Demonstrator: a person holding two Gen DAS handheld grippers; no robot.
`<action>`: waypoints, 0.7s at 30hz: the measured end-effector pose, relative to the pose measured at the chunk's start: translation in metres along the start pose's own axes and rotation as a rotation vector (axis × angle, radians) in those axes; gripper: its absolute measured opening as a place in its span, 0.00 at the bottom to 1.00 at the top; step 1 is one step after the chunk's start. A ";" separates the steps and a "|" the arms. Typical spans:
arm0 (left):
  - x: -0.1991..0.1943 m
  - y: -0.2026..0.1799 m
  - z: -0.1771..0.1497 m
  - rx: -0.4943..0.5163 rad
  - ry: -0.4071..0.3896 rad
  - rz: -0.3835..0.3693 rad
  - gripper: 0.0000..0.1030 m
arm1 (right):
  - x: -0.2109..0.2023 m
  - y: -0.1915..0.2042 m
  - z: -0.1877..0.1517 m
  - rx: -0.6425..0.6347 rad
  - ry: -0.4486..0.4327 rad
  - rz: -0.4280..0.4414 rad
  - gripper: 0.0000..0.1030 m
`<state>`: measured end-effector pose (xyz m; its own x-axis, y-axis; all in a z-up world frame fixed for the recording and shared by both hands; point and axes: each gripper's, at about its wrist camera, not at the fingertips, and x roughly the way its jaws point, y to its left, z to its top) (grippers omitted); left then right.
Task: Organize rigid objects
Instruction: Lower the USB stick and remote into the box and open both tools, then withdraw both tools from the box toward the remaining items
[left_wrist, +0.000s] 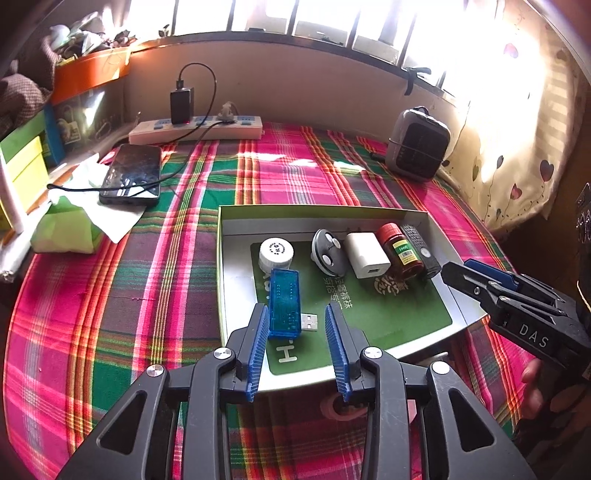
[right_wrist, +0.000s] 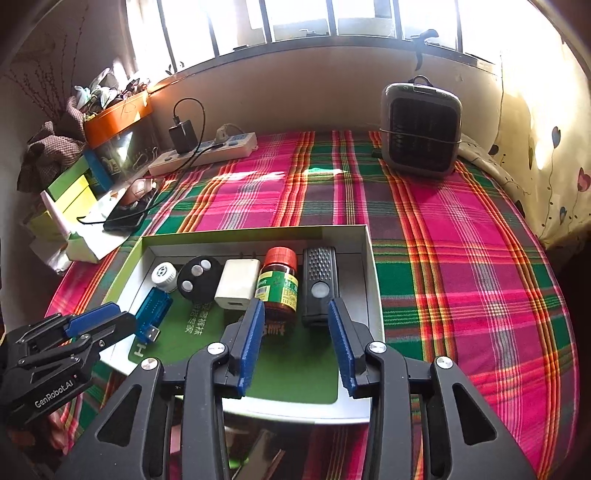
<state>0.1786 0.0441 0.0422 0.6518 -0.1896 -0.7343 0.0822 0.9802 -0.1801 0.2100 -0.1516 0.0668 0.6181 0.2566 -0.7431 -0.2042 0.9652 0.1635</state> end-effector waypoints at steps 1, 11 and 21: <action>-0.002 0.000 -0.002 0.000 -0.002 -0.001 0.30 | -0.003 0.001 -0.002 -0.002 -0.003 0.002 0.41; -0.022 0.005 -0.023 -0.020 -0.016 -0.040 0.30 | -0.031 0.003 -0.033 0.017 -0.010 -0.003 0.45; -0.041 0.009 -0.036 -0.018 -0.037 -0.065 0.31 | -0.043 0.006 -0.076 0.032 0.046 -0.009 0.45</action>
<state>0.1252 0.0592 0.0473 0.6732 -0.2499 -0.6960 0.1116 0.9647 -0.2384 0.1247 -0.1610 0.0509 0.5840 0.2464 -0.7734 -0.1740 0.9687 0.1772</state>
